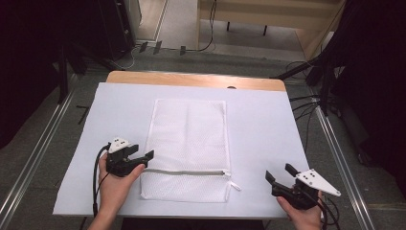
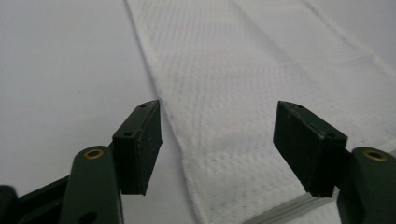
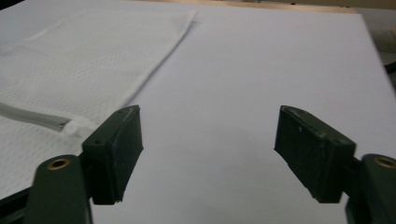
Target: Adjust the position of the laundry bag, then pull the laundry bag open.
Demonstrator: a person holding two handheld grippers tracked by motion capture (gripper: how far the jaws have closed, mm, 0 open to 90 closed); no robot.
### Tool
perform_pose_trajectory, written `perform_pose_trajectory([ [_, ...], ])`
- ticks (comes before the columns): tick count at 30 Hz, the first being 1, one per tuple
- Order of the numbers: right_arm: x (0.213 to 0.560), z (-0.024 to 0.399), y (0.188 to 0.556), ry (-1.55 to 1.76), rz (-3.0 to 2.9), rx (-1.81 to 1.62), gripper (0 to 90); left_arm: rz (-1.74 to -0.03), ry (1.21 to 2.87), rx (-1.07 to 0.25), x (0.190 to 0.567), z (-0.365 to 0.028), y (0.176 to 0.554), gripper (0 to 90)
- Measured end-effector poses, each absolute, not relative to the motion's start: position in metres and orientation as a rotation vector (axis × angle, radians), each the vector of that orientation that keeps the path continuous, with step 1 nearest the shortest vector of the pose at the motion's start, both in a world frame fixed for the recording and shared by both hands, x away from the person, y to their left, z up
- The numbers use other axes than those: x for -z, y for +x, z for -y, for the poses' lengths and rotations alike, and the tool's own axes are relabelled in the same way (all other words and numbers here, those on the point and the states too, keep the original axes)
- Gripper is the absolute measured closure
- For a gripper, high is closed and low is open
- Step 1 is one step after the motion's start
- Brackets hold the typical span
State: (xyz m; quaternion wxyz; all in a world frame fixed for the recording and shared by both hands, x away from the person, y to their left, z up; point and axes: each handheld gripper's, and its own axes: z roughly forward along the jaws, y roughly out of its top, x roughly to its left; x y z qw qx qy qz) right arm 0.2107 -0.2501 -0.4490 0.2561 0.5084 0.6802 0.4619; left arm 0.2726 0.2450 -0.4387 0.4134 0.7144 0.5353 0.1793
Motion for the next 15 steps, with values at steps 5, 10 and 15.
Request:
perform_pose_trajectory([
  [5, 0.459, 0.211, 0.207, 1.365, -1.950, -1.278, 37.7, -1.253, 1.807, -0.413, 0.432, -0.221, 0.265, 33.7],
  [10, 0.471, 0.184, 0.213, 1.405, -2.082, -1.264, 38.7, -1.219, 1.844, -0.388, 0.434, -0.206, 0.261, 36.6],
  [15, 0.475, 0.163, 0.215, 1.370, -2.189, -1.175, 43.8, -1.197, 1.864, -0.364, 0.435, -0.198, 0.260, 40.1],
])
